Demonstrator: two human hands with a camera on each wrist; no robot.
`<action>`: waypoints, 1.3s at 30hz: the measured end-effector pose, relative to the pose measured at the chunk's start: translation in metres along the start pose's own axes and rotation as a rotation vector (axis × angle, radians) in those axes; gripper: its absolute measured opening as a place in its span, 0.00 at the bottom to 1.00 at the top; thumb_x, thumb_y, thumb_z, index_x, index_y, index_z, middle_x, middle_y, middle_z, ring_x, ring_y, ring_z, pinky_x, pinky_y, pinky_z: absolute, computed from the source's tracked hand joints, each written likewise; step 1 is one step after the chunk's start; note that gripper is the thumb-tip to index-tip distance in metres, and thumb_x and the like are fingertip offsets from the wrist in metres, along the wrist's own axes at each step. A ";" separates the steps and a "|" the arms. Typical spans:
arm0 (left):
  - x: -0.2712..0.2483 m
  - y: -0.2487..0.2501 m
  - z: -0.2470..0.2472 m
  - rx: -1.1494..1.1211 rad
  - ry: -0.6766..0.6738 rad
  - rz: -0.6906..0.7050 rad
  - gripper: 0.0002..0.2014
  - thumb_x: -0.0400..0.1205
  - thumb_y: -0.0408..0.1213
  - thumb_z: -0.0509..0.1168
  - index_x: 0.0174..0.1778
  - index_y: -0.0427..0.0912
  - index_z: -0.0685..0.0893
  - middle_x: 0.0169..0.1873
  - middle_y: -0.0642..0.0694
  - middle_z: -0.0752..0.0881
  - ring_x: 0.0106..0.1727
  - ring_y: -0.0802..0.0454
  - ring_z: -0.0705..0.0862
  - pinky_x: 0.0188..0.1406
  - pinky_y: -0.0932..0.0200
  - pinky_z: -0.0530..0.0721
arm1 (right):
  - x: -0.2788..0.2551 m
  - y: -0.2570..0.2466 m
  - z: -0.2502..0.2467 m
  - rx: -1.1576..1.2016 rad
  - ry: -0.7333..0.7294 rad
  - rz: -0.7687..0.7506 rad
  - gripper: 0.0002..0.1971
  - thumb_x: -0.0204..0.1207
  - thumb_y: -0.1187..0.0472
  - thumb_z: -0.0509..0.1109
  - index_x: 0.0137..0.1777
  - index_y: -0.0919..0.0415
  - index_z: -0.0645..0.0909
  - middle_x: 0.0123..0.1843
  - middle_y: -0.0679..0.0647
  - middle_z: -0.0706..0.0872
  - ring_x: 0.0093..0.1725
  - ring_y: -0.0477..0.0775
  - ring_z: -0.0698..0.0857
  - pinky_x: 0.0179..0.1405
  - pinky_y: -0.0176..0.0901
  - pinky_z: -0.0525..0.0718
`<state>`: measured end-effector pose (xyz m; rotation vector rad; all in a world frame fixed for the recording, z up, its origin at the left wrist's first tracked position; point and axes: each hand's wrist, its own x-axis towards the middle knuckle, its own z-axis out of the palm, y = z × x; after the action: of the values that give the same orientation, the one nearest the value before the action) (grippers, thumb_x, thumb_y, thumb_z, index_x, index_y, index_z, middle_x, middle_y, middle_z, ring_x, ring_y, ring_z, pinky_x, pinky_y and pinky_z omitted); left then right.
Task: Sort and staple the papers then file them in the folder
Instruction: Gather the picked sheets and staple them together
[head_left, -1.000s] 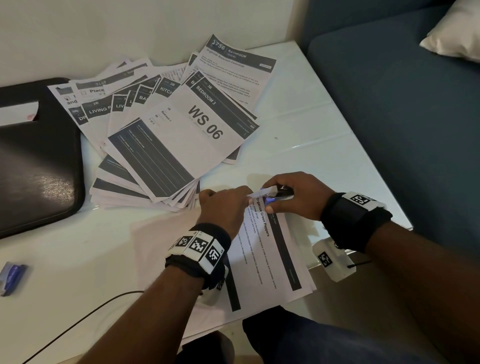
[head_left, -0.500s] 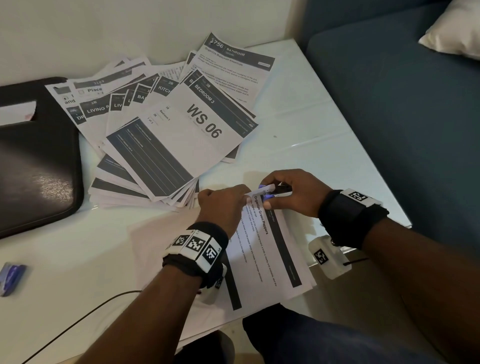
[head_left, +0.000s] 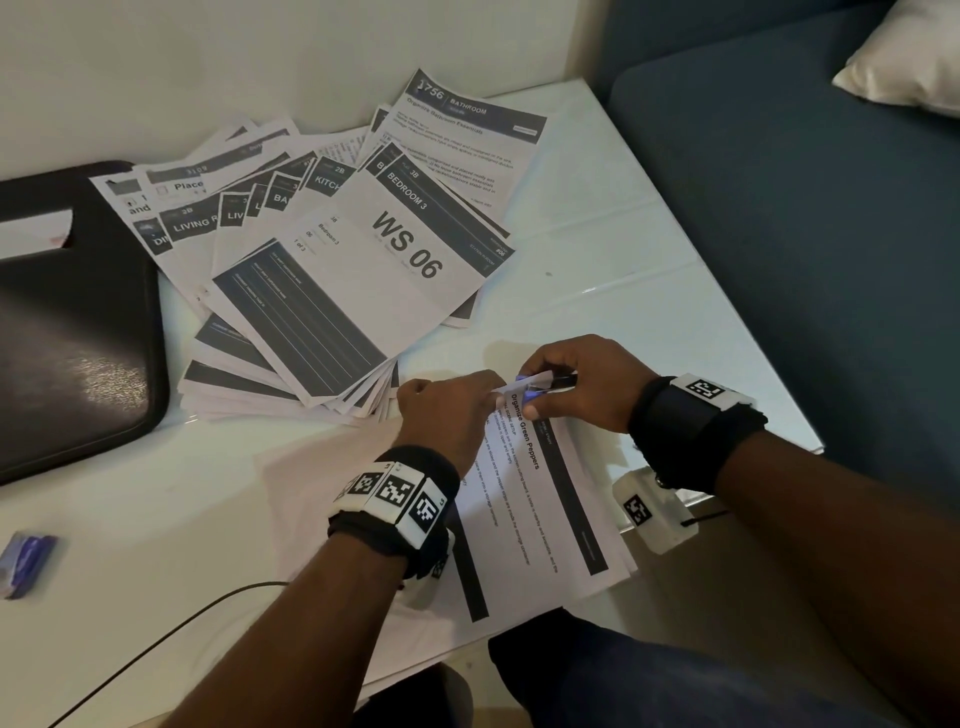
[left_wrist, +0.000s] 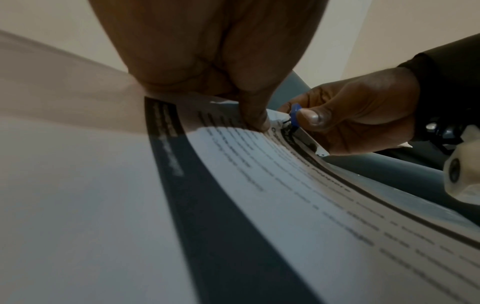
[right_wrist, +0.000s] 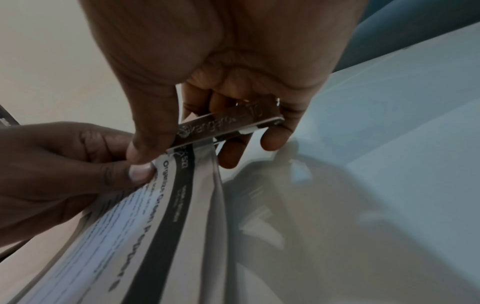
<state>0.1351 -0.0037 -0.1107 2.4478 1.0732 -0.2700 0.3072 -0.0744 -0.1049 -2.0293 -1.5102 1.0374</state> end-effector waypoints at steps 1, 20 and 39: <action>0.000 0.000 0.000 0.002 0.000 0.000 0.13 0.89 0.46 0.57 0.66 0.51 0.80 0.52 0.49 0.87 0.58 0.47 0.83 0.73 0.42 0.68 | 0.000 0.000 0.000 0.002 0.001 0.001 0.17 0.67 0.55 0.83 0.55 0.56 0.88 0.49 0.49 0.90 0.50 0.51 0.86 0.57 0.50 0.86; 0.003 0.002 0.007 -0.368 -0.018 0.050 0.21 0.77 0.58 0.71 0.58 0.49 0.81 0.48 0.52 0.83 0.52 0.50 0.81 0.64 0.42 0.75 | 0.005 0.003 0.007 -0.028 0.052 -0.028 0.14 0.68 0.53 0.82 0.53 0.54 0.90 0.46 0.49 0.91 0.47 0.49 0.87 0.53 0.54 0.87; 0.007 0.005 -0.004 -0.250 -0.115 0.020 0.34 0.81 0.43 0.72 0.81 0.47 0.65 0.72 0.44 0.79 0.73 0.43 0.76 0.77 0.43 0.67 | 0.003 -0.004 0.002 -0.206 -0.058 0.007 0.24 0.68 0.51 0.82 0.64 0.53 0.84 0.57 0.50 0.86 0.55 0.49 0.82 0.55 0.38 0.77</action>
<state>0.1434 -0.0002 -0.1080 2.1918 0.9705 -0.2511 0.3032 -0.0710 -0.1046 -2.1597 -1.7035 0.9857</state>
